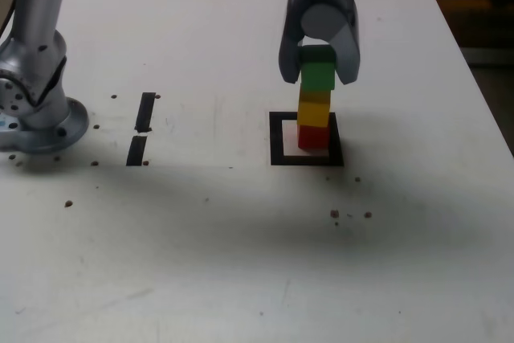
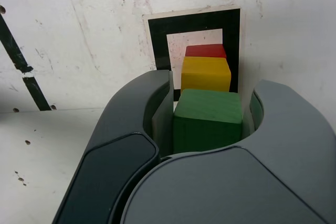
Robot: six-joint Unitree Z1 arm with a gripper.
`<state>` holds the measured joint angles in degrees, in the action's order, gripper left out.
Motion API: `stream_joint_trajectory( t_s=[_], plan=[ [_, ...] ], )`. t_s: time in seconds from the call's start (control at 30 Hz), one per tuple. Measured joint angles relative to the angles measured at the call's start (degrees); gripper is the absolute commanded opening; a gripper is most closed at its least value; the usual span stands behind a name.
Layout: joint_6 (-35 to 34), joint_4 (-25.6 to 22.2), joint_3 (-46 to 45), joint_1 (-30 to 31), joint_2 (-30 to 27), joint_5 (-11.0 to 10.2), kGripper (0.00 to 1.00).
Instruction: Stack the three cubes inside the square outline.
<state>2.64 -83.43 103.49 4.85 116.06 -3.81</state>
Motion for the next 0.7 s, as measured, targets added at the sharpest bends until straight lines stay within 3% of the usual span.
stream_joint_trajectory(
  t_s=[0.33, 0.63, 0.7],
  plan=[
    [0.1, -0.2, -0.3, 0.0, 0.4, -0.3, 0.39],
    [0.6, -0.2, -1.4, 0.0, 1.9, -0.3, 0.45],
    [0.7, -0.2, -1.4, 0.0, 2.1, -0.2, 0.51]
  ],
)
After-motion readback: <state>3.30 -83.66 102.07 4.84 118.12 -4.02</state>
